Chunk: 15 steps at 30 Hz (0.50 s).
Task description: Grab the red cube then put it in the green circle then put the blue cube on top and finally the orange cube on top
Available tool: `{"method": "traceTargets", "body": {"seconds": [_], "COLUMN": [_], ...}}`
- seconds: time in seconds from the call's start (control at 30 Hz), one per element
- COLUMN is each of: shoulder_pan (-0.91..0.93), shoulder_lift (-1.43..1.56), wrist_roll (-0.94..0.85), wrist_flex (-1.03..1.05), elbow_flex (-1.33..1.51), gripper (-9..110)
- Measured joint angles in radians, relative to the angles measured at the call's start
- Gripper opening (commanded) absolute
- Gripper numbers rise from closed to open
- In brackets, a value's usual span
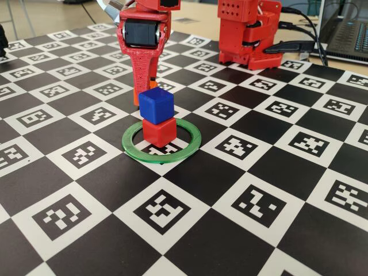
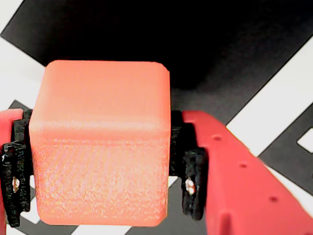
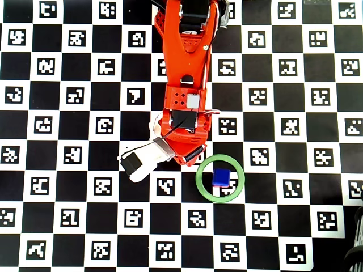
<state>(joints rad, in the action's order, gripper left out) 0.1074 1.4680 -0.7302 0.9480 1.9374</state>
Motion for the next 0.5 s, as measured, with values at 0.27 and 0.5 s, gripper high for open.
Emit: {"method": "traceTargets", "body": {"seconds": [0.27,0.5], "shoulder_pan": [0.008,0.044], "shoulder_lift": [0.000,0.000], "wrist_roll": [0.002,0.029], "wrist_flex": [0.101,0.270], "elbow_flex": [-0.029,-0.173], "gripper": [7,6]}}
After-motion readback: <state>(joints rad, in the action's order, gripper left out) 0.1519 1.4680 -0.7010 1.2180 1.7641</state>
